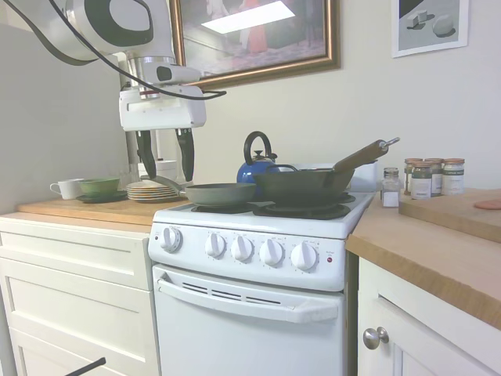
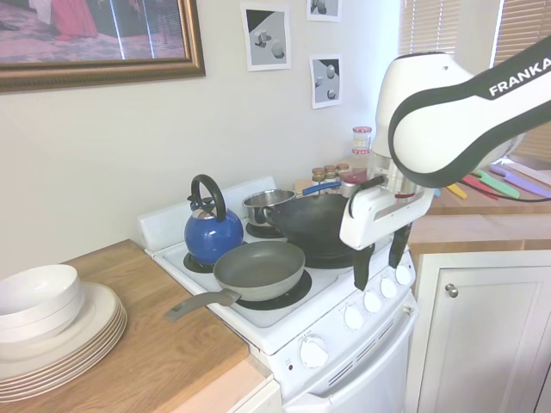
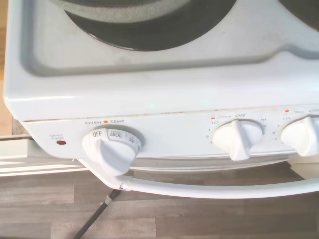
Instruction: Turn on the stove on the top right
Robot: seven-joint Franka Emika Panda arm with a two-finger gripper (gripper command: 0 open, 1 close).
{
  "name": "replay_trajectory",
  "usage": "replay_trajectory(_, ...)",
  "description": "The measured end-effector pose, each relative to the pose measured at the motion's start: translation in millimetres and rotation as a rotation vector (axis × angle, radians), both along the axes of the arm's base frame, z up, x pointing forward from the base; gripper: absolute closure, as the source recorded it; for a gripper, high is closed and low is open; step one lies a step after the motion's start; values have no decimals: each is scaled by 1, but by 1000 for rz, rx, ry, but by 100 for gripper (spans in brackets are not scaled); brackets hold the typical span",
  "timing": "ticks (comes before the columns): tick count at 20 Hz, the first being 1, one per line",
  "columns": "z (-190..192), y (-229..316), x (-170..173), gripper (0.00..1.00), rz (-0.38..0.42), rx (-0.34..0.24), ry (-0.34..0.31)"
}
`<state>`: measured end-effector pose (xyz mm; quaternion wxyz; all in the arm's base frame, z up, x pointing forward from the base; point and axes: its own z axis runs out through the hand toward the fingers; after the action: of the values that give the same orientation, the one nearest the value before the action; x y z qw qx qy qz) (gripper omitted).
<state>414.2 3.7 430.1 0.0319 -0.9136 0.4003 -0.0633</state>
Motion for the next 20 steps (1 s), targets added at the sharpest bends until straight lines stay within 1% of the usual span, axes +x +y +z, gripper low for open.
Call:
replay_trajectory(11, -3, -5, 0, 0, -8, 1, 8)
replay_trajectory(20, -30, -40, 6, 0, -61, 10, 58)
